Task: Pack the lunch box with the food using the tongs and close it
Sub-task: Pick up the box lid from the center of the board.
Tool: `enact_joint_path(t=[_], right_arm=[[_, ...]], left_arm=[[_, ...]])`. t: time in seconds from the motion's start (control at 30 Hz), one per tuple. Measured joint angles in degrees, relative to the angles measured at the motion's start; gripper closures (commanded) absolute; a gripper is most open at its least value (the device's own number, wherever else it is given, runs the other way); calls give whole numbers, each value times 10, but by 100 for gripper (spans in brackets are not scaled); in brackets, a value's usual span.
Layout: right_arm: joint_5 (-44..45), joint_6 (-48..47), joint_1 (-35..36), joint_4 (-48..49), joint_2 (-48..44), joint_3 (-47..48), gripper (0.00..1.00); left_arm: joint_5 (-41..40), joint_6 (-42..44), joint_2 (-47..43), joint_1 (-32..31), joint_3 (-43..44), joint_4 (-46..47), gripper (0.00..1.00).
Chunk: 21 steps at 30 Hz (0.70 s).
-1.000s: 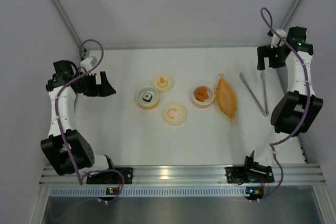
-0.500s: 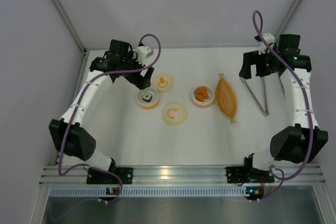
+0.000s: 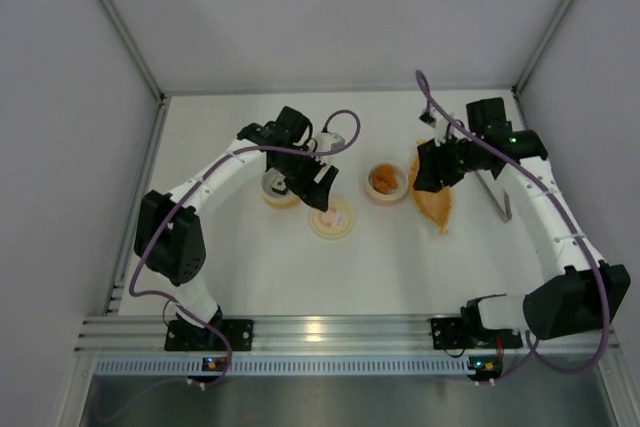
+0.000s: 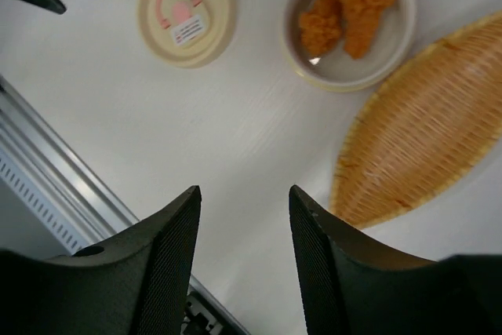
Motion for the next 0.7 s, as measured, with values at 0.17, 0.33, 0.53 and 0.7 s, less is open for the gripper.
enact_joint_path(t=[0.17, 0.33, 0.53, 0.7], right_arm=[[10, 50, 101, 59, 5, -75, 52], [23, 96, 159, 158, 13, -139, 57], [27, 133, 232, 301, 58, -161, 75], [22, 154, 254, 414, 68, -228, 80]], left_arm=[[40, -75, 0, 7, -33, 19, 25], [50, -130, 0, 6, -64, 57, 35], [38, -172, 9, 6, -76, 97, 39], [10, -198, 40, 6, -76, 123, 38]])
